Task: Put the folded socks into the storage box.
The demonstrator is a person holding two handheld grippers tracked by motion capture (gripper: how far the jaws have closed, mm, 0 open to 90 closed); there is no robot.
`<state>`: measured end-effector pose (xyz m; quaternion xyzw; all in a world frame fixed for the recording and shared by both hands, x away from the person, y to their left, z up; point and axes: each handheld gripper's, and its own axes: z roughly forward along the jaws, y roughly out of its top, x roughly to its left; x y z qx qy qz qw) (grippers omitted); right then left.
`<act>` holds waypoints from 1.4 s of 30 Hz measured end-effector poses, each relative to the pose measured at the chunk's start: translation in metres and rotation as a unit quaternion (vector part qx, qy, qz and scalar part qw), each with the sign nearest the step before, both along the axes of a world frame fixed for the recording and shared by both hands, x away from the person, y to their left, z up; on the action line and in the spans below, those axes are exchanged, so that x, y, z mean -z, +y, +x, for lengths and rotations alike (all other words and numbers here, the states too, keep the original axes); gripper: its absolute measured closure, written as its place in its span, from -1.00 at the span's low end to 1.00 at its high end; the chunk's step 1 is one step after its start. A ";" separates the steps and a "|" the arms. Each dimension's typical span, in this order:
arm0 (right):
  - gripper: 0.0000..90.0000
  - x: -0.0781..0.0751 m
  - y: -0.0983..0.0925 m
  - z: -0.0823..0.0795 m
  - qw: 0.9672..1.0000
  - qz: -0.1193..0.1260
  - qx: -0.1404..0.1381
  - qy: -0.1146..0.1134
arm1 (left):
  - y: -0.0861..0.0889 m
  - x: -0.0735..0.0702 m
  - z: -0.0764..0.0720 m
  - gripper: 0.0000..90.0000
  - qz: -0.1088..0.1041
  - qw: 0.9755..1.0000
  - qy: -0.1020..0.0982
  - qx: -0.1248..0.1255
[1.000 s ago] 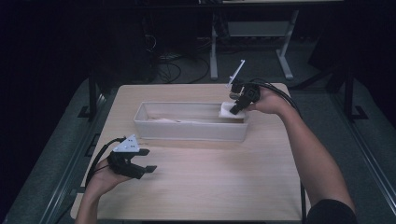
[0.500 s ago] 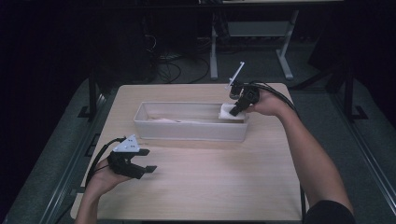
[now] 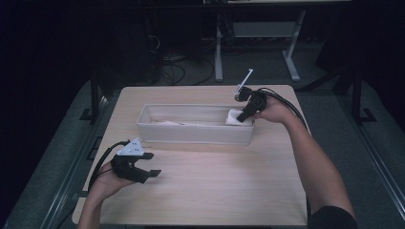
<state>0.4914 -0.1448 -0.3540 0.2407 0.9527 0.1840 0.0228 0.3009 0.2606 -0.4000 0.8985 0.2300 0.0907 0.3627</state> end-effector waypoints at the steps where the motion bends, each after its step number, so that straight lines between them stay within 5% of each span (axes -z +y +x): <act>1: 0.62 0.001 0.000 0.001 1.000 0.000 0.001 -0.001 | 0.000 0.000 0.000 -0.31 0.000 1.000 0.000 0.000; 19: 0.62 0.024 0.003 0.004 1.000 -0.003 0.004 0.016 | 0.004 0.000 0.000 -0.31 -0.002 1.000 0.000 -0.002; 42: 0.58 0.032 0.006 0.009 1.000 -0.012 0.008 0.015 | 0.005 0.000 -0.001 -0.31 -0.002 1.000 0.001 -0.006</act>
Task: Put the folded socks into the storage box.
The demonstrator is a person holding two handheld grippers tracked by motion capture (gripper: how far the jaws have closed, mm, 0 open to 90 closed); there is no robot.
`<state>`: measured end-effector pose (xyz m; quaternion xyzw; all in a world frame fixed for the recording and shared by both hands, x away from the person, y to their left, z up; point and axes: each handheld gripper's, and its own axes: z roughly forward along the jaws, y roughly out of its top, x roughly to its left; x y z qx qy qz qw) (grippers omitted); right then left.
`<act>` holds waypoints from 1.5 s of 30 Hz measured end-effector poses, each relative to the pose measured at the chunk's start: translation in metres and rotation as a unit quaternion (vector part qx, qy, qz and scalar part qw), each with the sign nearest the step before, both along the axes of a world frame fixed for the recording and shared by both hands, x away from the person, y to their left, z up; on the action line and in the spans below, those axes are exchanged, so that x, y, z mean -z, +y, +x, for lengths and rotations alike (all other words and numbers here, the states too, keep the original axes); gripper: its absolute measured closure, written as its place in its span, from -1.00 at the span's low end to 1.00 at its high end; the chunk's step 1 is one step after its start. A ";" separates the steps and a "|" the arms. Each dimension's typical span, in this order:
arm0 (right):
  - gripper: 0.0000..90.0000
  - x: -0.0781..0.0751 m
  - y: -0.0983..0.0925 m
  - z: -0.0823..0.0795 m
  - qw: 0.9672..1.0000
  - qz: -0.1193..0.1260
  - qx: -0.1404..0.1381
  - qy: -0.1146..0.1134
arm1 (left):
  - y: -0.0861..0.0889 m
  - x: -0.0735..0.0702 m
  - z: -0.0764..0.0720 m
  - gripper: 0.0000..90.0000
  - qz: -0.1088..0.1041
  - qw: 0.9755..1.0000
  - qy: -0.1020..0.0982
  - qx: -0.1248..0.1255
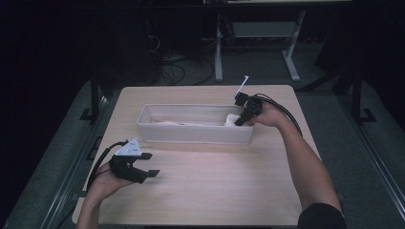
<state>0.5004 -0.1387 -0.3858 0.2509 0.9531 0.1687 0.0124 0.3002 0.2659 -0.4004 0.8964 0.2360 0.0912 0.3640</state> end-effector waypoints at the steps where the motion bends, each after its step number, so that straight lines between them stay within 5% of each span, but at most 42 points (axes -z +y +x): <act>1: 0.58 0.000 0.000 0.000 1.000 -0.001 -0.002 -0.001 | 0.000 0.000 0.000 -0.31 0.000 1.000 0.000 0.000; 23: 0.32 0.001 0.000 0.002 1.000 -0.001 0.002 -0.011 | 0.003 0.000 0.000 -0.31 -0.002 1.000 -0.001 -0.003; 32: 0.23 -0.011 -0.005 -0.003 1.000 0.008 0.001 -0.027 | 0.001 -0.001 -0.001 -0.31 -0.001 1.000 0.000 0.002; 40: 0.61 -0.022 -0.009 -0.011 0.999 0.011 -0.008 -0.030 | -0.001 -0.001 -0.001 -0.31 0.000 1.000 0.000 0.006; 45: 0.80 -0.015 -0.007 -0.012 1.000 -0.021 -0.012 -0.020 | -0.002 0.000 -0.001 -0.31 0.000 1.000 0.001 0.006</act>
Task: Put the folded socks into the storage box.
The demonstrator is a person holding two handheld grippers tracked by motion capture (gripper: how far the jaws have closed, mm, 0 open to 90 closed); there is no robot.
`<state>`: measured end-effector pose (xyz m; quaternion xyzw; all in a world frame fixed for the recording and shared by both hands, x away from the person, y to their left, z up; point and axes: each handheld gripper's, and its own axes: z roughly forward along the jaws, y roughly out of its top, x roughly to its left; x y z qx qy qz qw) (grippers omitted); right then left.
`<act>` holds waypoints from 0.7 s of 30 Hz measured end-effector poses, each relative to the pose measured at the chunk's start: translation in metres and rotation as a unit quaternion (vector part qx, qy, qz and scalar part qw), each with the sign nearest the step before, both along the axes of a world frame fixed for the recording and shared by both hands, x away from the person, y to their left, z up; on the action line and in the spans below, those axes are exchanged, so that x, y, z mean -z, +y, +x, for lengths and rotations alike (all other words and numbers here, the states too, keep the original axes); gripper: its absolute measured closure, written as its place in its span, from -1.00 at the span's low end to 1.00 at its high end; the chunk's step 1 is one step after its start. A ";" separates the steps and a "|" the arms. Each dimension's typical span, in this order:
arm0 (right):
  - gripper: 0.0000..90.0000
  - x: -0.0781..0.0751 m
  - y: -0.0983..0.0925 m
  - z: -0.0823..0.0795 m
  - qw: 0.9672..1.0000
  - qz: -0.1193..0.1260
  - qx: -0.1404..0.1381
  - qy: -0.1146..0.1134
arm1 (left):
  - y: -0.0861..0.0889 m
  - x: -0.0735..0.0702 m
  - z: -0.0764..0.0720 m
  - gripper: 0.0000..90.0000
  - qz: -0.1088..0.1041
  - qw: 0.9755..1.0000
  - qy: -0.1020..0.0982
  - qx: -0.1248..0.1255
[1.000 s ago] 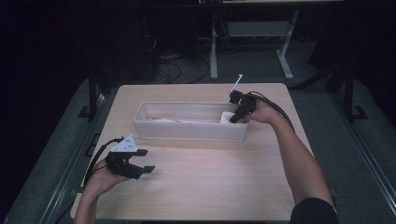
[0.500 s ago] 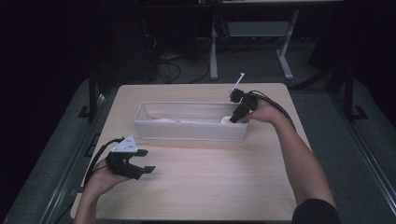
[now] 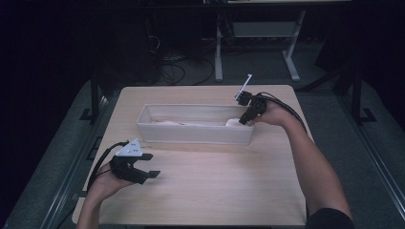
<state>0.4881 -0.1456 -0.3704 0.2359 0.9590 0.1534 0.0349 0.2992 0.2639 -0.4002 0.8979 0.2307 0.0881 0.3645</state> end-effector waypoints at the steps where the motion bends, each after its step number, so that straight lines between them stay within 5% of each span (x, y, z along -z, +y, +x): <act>1: 0.83 0.003 0.001 0.000 1.000 -0.008 0.000 0.003 | 0.000 0.000 0.000 -0.31 -0.001 1.000 0.000 0.000; 14: 0.78 0.020 0.019 0.007 0.997 -0.072 -0.012 0.012 | 0.001 0.001 0.001 -0.31 -0.001 1.000 0.001 0.000; 21: 0.66 0.005 0.021 0.006 0.999 -0.050 -0.011 -0.004 | 0.003 -0.001 -0.001 -0.31 -0.004 1.000 0.000 -0.004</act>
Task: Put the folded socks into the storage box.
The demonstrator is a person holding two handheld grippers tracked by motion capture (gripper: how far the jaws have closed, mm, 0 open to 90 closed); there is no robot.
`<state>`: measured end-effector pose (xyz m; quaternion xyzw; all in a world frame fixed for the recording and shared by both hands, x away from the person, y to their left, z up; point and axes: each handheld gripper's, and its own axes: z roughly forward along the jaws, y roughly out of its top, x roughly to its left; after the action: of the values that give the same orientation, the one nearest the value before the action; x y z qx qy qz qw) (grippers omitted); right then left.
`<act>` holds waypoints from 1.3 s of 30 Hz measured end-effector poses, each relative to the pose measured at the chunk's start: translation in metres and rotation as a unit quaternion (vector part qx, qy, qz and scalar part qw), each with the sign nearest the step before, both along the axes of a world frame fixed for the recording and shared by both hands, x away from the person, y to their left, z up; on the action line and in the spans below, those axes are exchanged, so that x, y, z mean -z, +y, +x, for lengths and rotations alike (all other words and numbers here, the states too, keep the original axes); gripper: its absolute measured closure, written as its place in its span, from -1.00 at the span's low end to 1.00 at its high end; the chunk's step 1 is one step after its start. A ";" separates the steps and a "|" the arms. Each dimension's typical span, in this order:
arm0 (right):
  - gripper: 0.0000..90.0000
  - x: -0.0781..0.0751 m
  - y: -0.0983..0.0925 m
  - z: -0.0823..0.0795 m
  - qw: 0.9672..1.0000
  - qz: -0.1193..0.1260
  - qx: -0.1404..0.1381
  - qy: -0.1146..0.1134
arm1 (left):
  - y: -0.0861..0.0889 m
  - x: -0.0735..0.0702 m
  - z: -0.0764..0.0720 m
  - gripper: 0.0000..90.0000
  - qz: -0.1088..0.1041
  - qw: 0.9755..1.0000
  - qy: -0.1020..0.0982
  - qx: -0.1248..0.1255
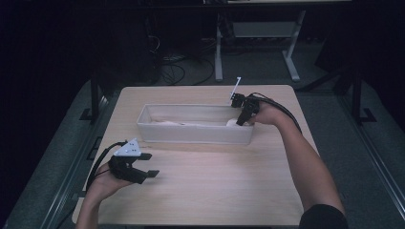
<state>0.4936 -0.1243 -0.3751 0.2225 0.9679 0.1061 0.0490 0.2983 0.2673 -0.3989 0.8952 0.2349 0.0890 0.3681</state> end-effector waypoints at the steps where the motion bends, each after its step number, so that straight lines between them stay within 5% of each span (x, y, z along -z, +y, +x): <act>1: 0.66 -0.002 0.001 0.000 1.000 0.009 0.001 0.001 | 0.000 0.000 0.000 -0.31 0.000 1.000 0.000 0.000; 5: 0.66 -0.002 0.004 0.000 1.000 0.020 0.003 0.009 | 0.000 -0.001 -0.001 -0.31 -0.001 1.000 -0.002 -0.001; 12: 0.59 0.014 0.014 0.004 1.000 -0.005 0.004 0.017 | -0.001 0.001 0.001 -0.31 0.000 1.000 0.002 0.000; 19: 0.82 0.024 0.020 0.008 0.999 -0.027 0.004 0.027 | 0.000 0.003 0.002 -0.31 0.001 1.000 0.004 0.000; 26: 0.84 0.012 0.017 0.006 1.000 -0.006 0.006 0.015 | 0.001 0.002 0.001 -0.31 0.001 1.000 0.003 -0.001; 31: 0.87 0.004 0.019 0.006 1.000 -0.016 0.001 0.009 | 0.001 0.001 0.001 -0.31 0.001 1.000 0.001 0.000; 39: 0.88 0.022 0.030 0.010 0.999 -0.039 -0.005 0.027 | 0.002 0.002 0.001 -0.31 -0.002 1.000 0.003 -0.002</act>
<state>0.5040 -0.0947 -0.3972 0.2179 0.9735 0.0625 0.0308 0.2992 0.2691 -0.4008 0.8942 0.2382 0.0872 0.3690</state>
